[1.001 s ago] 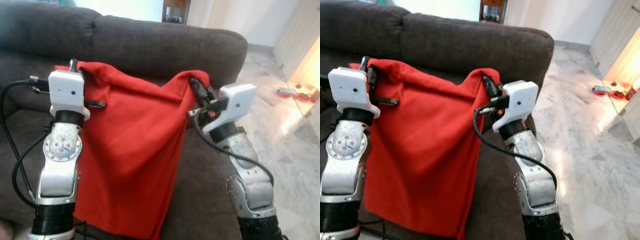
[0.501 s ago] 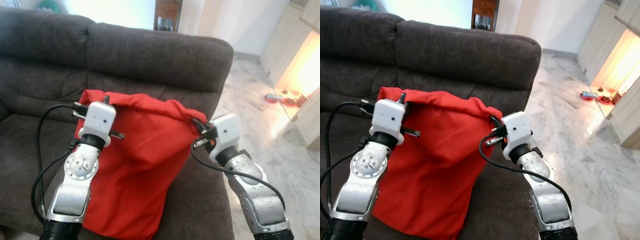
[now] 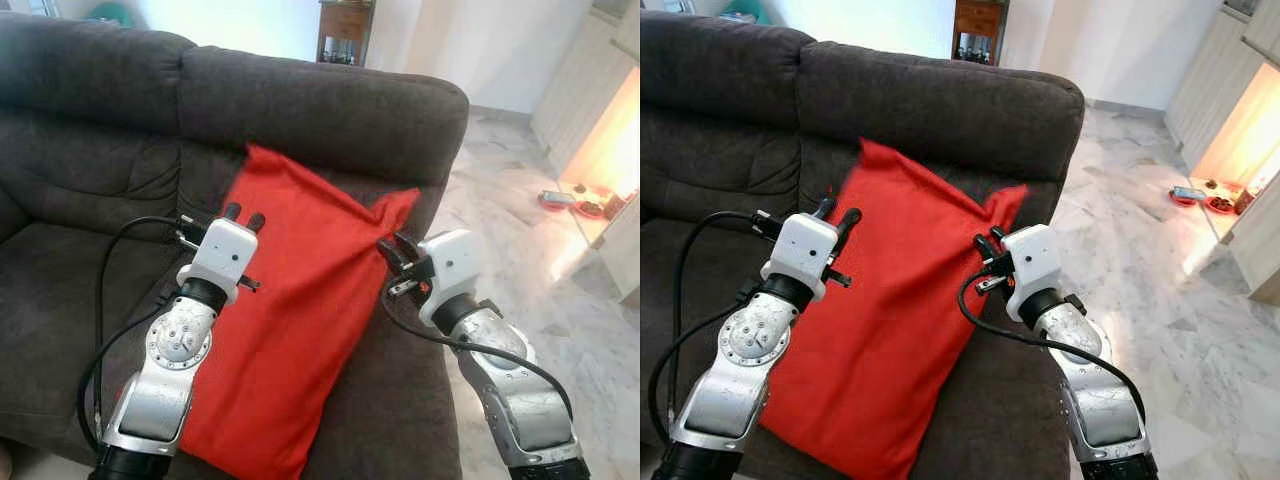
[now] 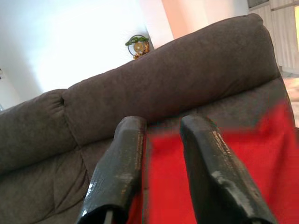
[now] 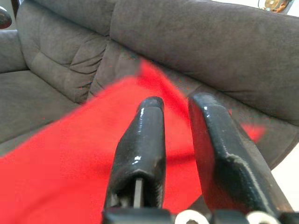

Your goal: Move the pillow to the sofa from floor

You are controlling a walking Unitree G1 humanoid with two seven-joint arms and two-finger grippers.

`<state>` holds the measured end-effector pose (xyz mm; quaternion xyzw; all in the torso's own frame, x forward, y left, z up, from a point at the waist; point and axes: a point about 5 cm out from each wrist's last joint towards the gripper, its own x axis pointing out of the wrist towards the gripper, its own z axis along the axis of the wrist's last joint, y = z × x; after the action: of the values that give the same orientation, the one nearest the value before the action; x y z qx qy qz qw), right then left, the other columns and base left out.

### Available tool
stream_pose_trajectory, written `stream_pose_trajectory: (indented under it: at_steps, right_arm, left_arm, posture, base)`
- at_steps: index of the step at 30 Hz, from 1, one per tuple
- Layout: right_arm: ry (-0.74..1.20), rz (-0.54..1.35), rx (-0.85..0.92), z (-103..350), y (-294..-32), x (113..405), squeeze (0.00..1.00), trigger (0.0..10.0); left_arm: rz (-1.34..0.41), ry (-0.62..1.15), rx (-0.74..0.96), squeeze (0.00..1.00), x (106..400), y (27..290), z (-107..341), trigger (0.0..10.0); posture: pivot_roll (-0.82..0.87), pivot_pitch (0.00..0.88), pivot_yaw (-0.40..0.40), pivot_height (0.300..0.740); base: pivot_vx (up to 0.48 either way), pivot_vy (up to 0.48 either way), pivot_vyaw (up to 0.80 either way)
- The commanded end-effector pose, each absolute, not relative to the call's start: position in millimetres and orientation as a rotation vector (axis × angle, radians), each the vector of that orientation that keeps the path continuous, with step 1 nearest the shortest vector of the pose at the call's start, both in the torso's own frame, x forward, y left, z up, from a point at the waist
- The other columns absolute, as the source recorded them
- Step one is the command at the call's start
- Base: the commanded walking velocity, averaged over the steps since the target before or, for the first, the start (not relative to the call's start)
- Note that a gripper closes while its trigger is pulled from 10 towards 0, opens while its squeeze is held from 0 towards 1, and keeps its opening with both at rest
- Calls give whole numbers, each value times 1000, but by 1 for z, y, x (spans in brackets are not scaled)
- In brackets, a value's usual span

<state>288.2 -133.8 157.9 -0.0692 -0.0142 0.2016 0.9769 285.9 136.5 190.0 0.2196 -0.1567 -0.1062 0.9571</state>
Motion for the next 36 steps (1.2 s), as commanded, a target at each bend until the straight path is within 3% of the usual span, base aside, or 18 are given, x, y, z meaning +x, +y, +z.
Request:
stream_pose_trajectory:
  at_steps: [1,2,7,8,9,10,13,14,16,17,22,28,33,36]
  right_arm:
    - [-47,364,-158,162,-142,290,376,10000]
    - [-43,312,-159,161,-148,292,0,10000]
    - [0,168,-149,147,-168,299,0,10000]
    - [45,104,-126,134,-179,300,0,10000]
    - [45,104,-126,134,-179,300,0,10000]
    - [75,68,-110,124,-186,300,0,10000]
    - [183,-35,-82,91,-208,297,0,10000]
    - [290,-137,-58,61,-227,289,0,10000]
    - [332,-174,-49,50,-233,285,0,10000]
    - [459,-238,-50,20,-245,270,0,10000]
    - [677,-310,-70,-25,-259,231,0,10000]
    - [834,-376,-58,-54,-266,194,0,10000]
    - [921,-292,-9,-76,-250,166,0,10000]
    - [940,-295,24,-83,-244,154,0,10000]
  left_arm:
    - [-236,-323,446,1000,284,131,191,10000]
    - [-237,-315,447,1000,284,131,189,10000]
    - [-200,-233,425,1000,285,140,171,10000]
    - [-154,-162,393,545,286,151,155,10000]
    - [-154,-162,393,545,286,151,155,10000]
    - [-118,-119,366,0,287,158,145,10000]
    - [-35,13,305,0,286,180,113,10000]
    - [9,123,298,0,279,196,85,10000]
    - [19,156,300,0,275,200,76,10000]
    - [55,216,297,0,264,211,60,10000]
    - [103,307,280,0,244,222,34,10000]
    - [88,360,278,0,229,221,15,10000]
    - [75,426,306,0,212,224,-7,10000]
    - [103,532,239,0,198,233,-28,10000]
  posture:
    - [151,0,-118,740]
    - [155,0,-116,740]
    - [159,0,-114,740]
    - [154,0,-110,740]
    - [154,0,-110,740]
    - [154,0,-110,740]
    - [156,0,-106,740]
    - [152,0,-101,740]
    - [145,0,-98,740]
    - [151,0,-98,740]
    - [162,0,-97,740]
    - [167,0,-91,740]
    - [172,0,-82,740]
    - [180,0,-86,740]
  base:
    - [0,0,0]
    - [0,0,0]
    - [0,0,0]
    - [0,0,0]
    - [0,0,0]
    - [0,0,0]
    - [0,0,0]
    - [0,0,0]
    - [0,0,0]
    - [0,0,0]
    - [0,0,0]
    - [0,0,0]
    - [0,0,0]
    - [0,0,0]
